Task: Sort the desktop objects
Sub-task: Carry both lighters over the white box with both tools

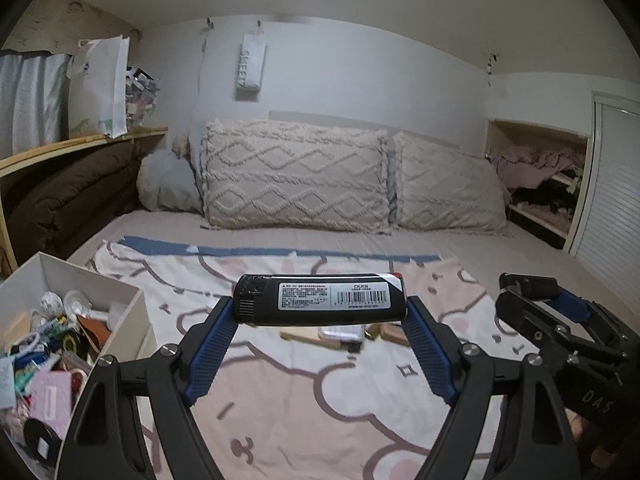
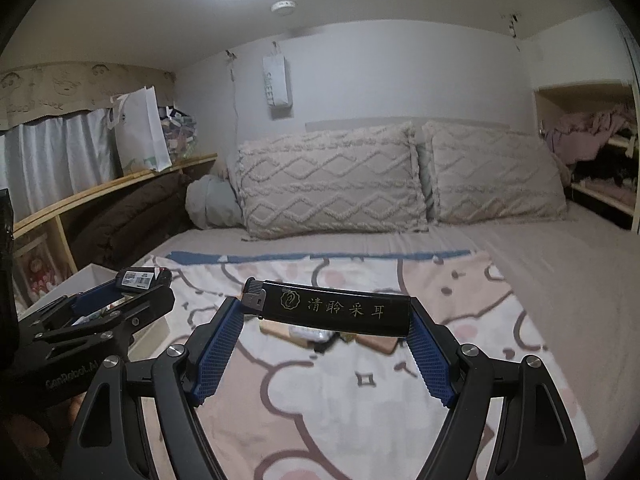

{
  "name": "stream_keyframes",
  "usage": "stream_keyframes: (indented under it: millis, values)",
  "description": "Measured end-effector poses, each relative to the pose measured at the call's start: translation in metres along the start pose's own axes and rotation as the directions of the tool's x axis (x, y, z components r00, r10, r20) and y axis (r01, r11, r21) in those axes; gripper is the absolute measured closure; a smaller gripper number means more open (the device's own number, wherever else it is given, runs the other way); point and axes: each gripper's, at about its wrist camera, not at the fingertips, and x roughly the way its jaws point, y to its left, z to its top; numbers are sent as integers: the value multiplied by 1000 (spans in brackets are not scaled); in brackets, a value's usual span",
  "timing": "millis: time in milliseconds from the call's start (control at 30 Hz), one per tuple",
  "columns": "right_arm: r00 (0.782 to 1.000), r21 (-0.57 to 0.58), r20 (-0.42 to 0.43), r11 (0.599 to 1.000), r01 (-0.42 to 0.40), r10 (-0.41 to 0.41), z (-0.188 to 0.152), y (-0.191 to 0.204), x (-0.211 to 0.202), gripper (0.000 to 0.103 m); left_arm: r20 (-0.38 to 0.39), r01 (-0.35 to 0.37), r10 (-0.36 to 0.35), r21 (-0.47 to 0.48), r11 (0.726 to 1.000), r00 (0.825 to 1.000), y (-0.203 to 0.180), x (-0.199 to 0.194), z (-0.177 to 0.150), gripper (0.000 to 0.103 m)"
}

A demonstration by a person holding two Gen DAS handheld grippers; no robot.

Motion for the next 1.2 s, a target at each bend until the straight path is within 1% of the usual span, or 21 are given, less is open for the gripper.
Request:
stream_keyframes:
  millis: [133, 300, 500, 633, 767, 900, 1200]
  values:
    - [1000, -11, 17, 1000, -12, 12, 12, 12, 4, 22, 30, -18, 18, -10, 1000, 999, 18, -6, 12, 20]
    - [999, -15, 2, 999, -50, 50, 14, 28, 16, 22, 67, -34, 38, -49, 998, 997, 51, -14, 19, 20]
    - [995, -14, -22, 995, -98, 98, 13, 54, 34, 22, 99, -113, 120, -71, 991, 988, 85, -25, 18, 20]
    - [991, -27, -39, 991, -132, 130, 15, 74, 45, 22, 107, -143, 153, -93, 985, 982, 104, -30, 16, 20]
    - [985, -37, -45, 985, -170, 168, 18, 94, 51, 22, 115, -188, 199, -96, 977, 973, 118, -34, 11, 20]
    - [979, -55, -48, 978, -199, 197, 22, 115, 57, 22, 121, -217, 231, -113, 970, 966, 136, -40, 9, 20]
    - [960, -58, -82, 961, -271, 266, 21, 151, 76, 22, 127, -319, 343, -178, 931, 931, 184, -54, 7, 20]
